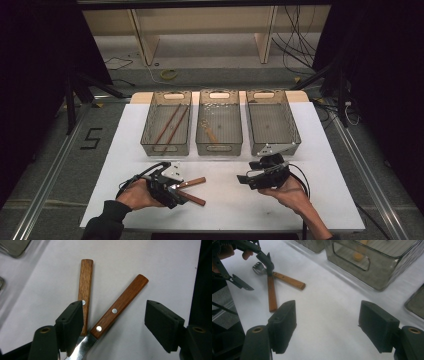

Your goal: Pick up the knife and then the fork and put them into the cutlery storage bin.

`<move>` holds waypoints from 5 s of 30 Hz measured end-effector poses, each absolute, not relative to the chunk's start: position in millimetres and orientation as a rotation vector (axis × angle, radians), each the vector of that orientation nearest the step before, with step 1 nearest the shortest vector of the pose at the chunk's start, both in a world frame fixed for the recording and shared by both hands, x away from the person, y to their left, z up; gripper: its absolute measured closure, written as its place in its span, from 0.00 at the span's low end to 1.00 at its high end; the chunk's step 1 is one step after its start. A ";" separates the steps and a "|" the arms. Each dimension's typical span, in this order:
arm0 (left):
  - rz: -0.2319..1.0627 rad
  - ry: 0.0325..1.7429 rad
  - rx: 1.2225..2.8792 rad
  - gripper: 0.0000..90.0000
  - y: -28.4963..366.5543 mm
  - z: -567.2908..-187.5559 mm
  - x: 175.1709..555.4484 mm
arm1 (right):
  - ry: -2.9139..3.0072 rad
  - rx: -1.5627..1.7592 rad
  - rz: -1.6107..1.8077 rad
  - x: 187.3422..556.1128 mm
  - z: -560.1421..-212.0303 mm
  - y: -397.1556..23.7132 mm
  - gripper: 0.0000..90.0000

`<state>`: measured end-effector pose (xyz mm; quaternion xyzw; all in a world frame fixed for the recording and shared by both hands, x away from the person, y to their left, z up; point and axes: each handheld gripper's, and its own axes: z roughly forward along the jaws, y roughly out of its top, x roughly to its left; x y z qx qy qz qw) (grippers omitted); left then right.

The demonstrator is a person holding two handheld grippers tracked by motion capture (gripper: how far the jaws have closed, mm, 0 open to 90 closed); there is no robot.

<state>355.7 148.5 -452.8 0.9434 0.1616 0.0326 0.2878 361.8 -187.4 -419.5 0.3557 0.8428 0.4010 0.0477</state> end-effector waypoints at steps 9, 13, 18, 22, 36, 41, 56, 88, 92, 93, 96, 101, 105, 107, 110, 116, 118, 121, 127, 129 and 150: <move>0.084 0.378 2.567 0.41 146.1 -457.2 355.2 | 2.576 1.080 1.217 361.5 -419.8 -187.8 0.35; 0.090 0.351 2.580 0.44 142.7 -459.2 355.8 | 2.583 1.085 1.208 361.6 -420.9 -187.1 0.35; 0.082 0.318 2.614 0.47 137.8 -462.9 357.2 | 2.589 1.076 1.211 361.1 -420.8 -186.3 0.35; 0.091 0.290 2.635 0.50 136.3 -464.1 359.5 | 2.591 1.082 1.211 360.9 -420.8 -186.6 0.35; 0.054 0.253 2.692 0.58 132.8 -470.0 366.4 | 2.595 1.079 1.218 361.1 -420.7 -187.3 0.36; 0.058 0.239 2.727 0.63 131.1 -468.1 368.2 | 2.595 1.078 1.220 361.0 -420.3 -187.5 0.36; 0.037 0.168 2.769 0.78 127.7 -465.6 366.6 | 2.589 1.090 1.217 361.1 -419.8 -189.3 0.36; 0.027 0.264 2.648 0.85 128.7 -451.6 368.7 | 2.593 1.067 1.252 359.2 -416.3 -185.7 0.37; 0.014 0.286 2.628 0.85 126.3 -444.9 367.4 | 2.603 1.032 1.263 356.7 -414.3 -181.6 0.37; 0.021 0.291 2.621 0.85 125.3 -442.9 366.6 | 2.606 1.020 1.267 356.0 -413.8 -180.3 0.37; 0.012 0.305 2.608 0.85 122.4 -437.1 365.8 | 2.613 0.980 1.279 353.2 -412.4 -175.5 0.37; -0.034 0.348 2.584 0.85 116.9 -431.0 366.5 | 2.637 0.894 1.284 345.8 -409.9 -165.3 0.37; -0.076 0.378 2.571 0.85 112.7 -428.8 368.7 | 2.650 0.797 1.276 339.8 -410.4 -155.7 0.37; -0.093 0.382 2.563 0.85 109.2 -427.8 369.3 | 2.663 0.760 1.265 336.8 -410.7 -151.1 0.37; -0.110 0.376 2.564 0.85 103.5 -426.6 369.8 | 2.674 0.721 1.249 333.2 -411.8 -144.4 0.37; -0.142 0.348 2.567 0.85 93.2 -423.2 369.9 | 2.706 0.622 1.177 327.0 -416.7 -132.3 0.38; -0.149 0.351 2.567 0.85 90.3 -422.8 370.0 | 2.713 0.596 1.155 325.8 -417.9 -129.6 0.39; -0.167 0.338 2.581 0.85 86.6 -422.6 370.3 | 2.726 0.557 1.119 323.7 -419.1 -125.1 0.40; -0.203 0.310 2.599 0.85 79.7 -422.2 368.8 | 2.728 0.479 1.037 321.7 -424.0 -120.1 0.43; -0.210 0.302 2.601 0.85 77.8 -421.9 368.0 | 2.732 0.454 1.018 320.8 -425.3 -119.0 0.44; -0.273 0.248 2.643 0.85 64.2 -423.0 363.2 | 2.710 0.279 0.852 309.0 -436.6 -108.1 0.66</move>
